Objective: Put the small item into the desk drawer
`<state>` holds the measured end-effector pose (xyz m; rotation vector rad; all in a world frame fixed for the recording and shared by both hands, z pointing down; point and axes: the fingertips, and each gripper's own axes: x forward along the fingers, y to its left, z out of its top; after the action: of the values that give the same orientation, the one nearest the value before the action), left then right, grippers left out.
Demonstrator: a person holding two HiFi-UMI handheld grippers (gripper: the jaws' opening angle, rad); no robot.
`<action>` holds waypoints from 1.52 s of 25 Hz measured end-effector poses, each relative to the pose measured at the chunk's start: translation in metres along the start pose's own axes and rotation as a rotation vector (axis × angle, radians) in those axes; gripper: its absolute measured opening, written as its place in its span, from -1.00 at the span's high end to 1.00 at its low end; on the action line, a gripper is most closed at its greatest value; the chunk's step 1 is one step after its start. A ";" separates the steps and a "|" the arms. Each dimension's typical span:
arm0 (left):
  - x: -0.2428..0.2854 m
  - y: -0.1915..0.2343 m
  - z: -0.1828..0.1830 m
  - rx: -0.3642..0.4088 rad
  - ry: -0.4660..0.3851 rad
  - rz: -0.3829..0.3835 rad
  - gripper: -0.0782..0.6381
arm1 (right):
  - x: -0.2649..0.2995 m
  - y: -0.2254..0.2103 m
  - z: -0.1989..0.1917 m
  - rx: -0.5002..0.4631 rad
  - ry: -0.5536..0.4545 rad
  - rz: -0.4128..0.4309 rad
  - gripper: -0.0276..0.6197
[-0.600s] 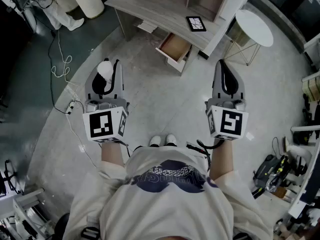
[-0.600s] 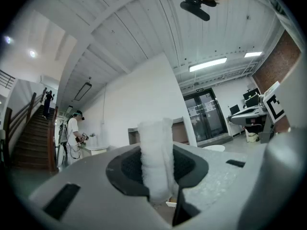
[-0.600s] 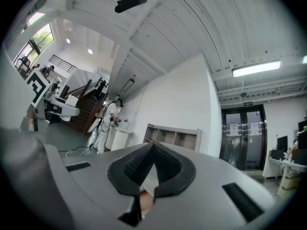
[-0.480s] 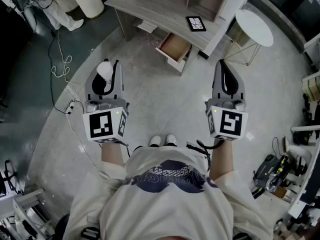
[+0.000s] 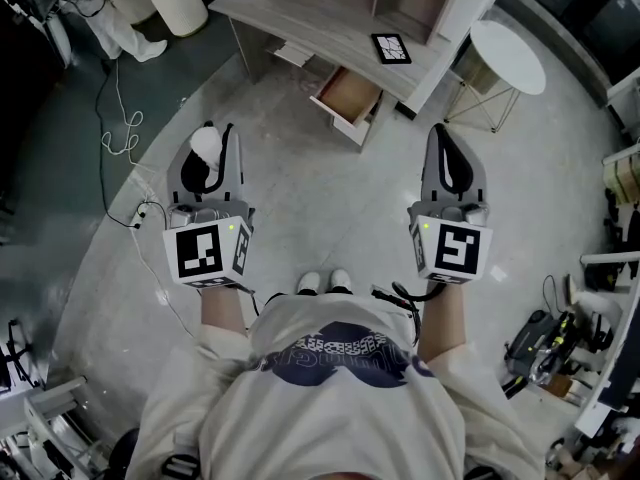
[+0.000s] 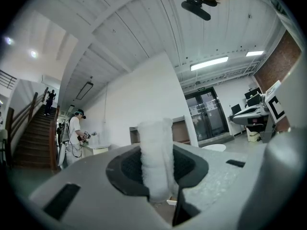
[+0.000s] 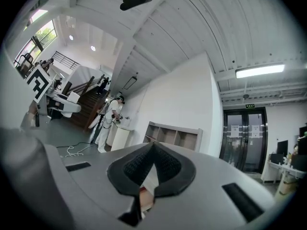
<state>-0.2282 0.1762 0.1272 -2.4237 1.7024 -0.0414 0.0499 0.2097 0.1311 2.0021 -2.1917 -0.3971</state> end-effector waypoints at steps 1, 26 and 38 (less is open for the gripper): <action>-0.001 0.000 -0.001 0.000 0.004 0.001 0.46 | -0.001 0.000 -0.002 0.014 0.004 0.008 0.92; -0.004 -0.021 -0.019 0.041 0.118 0.105 0.46 | -0.012 -0.062 -0.060 0.281 0.055 0.092 0.65; 0.010 0.006 -0.036 0.048 0.153 0.127 0.46 | 0.029 -0.036 -0.074 0.264 0.093 0.143 0.51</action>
<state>-0.2348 0.1600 0.1610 -2.3260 1.8934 -0.2530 0.1023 0.1708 0.1895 1.9213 -2.4149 0.0046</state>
